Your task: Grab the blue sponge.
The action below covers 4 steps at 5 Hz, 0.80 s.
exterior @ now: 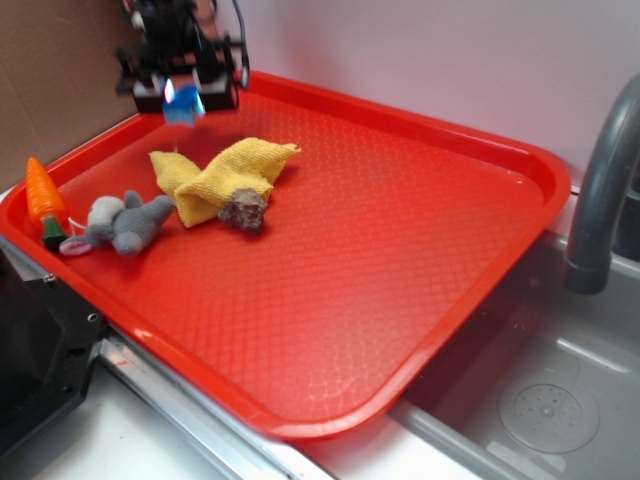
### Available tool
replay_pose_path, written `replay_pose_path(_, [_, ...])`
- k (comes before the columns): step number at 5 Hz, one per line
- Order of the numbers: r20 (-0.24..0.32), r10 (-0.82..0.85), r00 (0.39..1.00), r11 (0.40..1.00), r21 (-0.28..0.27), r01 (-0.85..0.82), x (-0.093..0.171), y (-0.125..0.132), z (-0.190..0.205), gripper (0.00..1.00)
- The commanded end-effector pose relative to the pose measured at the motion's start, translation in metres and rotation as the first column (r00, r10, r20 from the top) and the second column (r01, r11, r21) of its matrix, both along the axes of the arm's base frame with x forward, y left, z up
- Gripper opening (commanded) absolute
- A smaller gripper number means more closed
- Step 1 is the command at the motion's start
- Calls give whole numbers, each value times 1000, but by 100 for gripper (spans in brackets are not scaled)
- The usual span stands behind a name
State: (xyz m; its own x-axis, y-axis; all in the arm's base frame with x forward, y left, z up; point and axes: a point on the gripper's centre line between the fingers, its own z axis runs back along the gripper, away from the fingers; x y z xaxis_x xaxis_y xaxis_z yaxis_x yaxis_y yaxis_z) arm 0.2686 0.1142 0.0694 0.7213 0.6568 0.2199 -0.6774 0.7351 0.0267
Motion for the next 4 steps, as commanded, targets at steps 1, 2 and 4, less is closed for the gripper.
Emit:
replay_pose_path(1, [63,-182,981,981,-53,186,-34,-48,76,0])
replay_pose_path(2, [90,-293,952,944,-130,303,-68,-72,112,0])
replay_pose_path(4, [72,-310,948,928,-194,318,-85,-71,127,0])
